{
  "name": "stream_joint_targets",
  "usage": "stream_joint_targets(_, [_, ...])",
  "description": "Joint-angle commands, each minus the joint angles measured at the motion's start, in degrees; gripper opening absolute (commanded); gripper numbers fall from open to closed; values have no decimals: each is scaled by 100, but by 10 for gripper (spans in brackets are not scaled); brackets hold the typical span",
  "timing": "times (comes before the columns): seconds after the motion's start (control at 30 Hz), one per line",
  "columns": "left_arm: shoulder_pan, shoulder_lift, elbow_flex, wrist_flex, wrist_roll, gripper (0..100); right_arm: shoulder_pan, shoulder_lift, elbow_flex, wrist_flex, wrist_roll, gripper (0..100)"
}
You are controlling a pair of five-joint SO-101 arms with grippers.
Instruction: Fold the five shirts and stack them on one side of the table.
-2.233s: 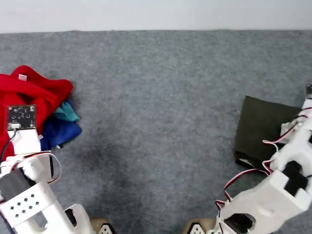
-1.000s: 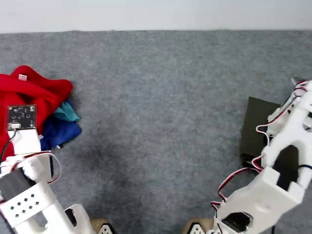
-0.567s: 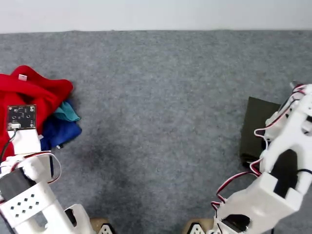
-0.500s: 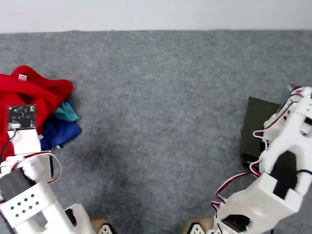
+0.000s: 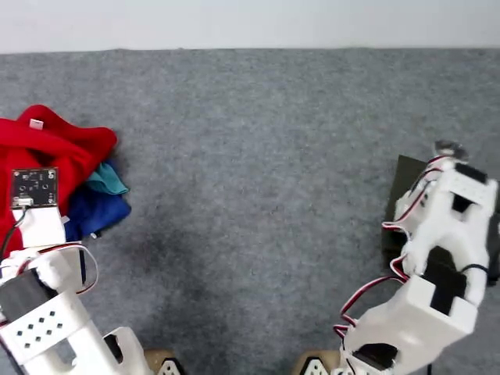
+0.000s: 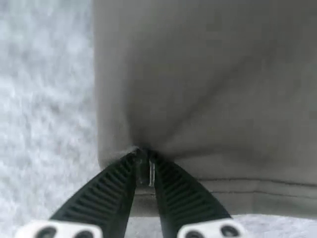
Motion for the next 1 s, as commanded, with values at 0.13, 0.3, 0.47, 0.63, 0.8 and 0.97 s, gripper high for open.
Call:
stream_joint_targets(0.13, [9, -88, -40, -132, 35, 16, -145, -435, -132, 813, -62, 9])
stream_joint_targets(0.3, [9, -88, -57, -132, 35, 16, -145, -910, -809, 1270, -62, 9])
stream_joint_targets(0.47, [9, -88, -66, -132, 35, 16, -163, -1508, -1354, 1675, -62, 9])
stream_joint_targets(0.63, [9, -88, -75, -132, 35, 16, -171, -2149, -1503, 1947, -62, 9])
stream_joint_targets(0.8, [9, -88, -110, -132, 35, 17, -180, -2536, -1495, 2404, -62, 9])
stream_joint_targets(0.97, [9, -79, -215, -316, 35, 18, -312, -2571, -1495, 3020, -105, 9])
